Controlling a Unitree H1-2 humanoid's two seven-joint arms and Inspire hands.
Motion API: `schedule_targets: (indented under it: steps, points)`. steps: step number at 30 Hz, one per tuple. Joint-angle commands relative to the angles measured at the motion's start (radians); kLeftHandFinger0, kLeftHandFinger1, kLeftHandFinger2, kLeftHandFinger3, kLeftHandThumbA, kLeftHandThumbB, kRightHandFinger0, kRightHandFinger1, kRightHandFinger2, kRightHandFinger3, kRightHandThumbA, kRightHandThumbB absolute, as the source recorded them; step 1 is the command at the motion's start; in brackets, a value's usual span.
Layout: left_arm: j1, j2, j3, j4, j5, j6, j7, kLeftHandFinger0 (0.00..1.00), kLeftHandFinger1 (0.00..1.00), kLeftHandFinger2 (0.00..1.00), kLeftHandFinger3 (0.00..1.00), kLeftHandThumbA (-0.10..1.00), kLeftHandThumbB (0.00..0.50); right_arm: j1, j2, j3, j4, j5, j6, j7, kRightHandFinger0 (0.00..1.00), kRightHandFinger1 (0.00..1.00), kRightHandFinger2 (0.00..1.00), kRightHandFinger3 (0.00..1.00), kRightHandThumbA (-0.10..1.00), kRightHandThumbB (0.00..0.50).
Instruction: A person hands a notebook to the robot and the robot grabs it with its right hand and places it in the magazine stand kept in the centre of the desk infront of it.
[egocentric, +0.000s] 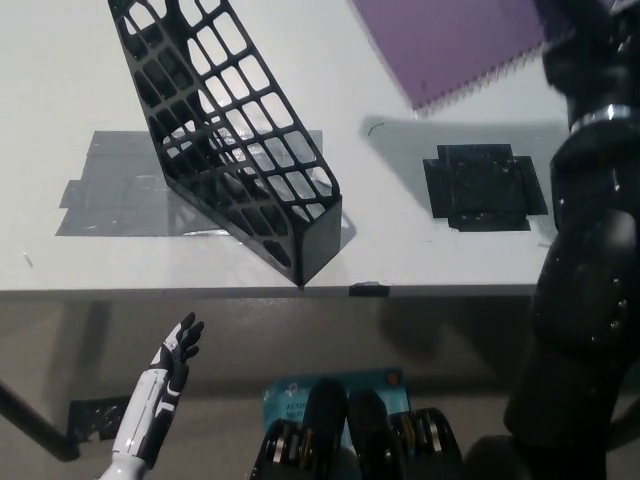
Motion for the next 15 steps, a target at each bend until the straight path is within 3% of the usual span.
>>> schedule_targets:
  steps: [1,6,11,15]
  points:
    - [0.001,0.013,0.000,-0.016,0.003,-0.037,-0.001,1.00,1.00,1.00,1.00,1.00,0.500,-0.081,0.026,0.066,-0.090,-0.011,-0.066,-0.039,0.00,0.00,0.00,0.00,0.87,0.078]
    - [-0.002,0.015,-0.001,-0.018,0.002,-0.037,-0.005,1.00,1.00,1.00,1.00,1.00,0.500,-0.072,0.050,0.125,-0.101,-0.049,-0.102,-0.044,0.00,0.00,0.00,0.00,0.85,0.053]
    - [-0.009,0.014,-0.001,-0.015,-0.004,-0.037,-0.012,1.00,1.00,1.00,1.00,1.00,0.500,-0.061,0.088,0.175,-0.076,-0.084,-0.122,-0.063,0.00,0.00,0.00,0.00,0.79,0.070]
    - [-0.013,0.018,-0.006,-0.016,0.004,-0.037,-0.009,1.00,1.00,1.00,1.00,1.00,0.500,-0.057,0.109,0.206,-0.033,-0.117,-0.164,-0.065,0.00,0.00,0.00,0.00,0.78,0.038]
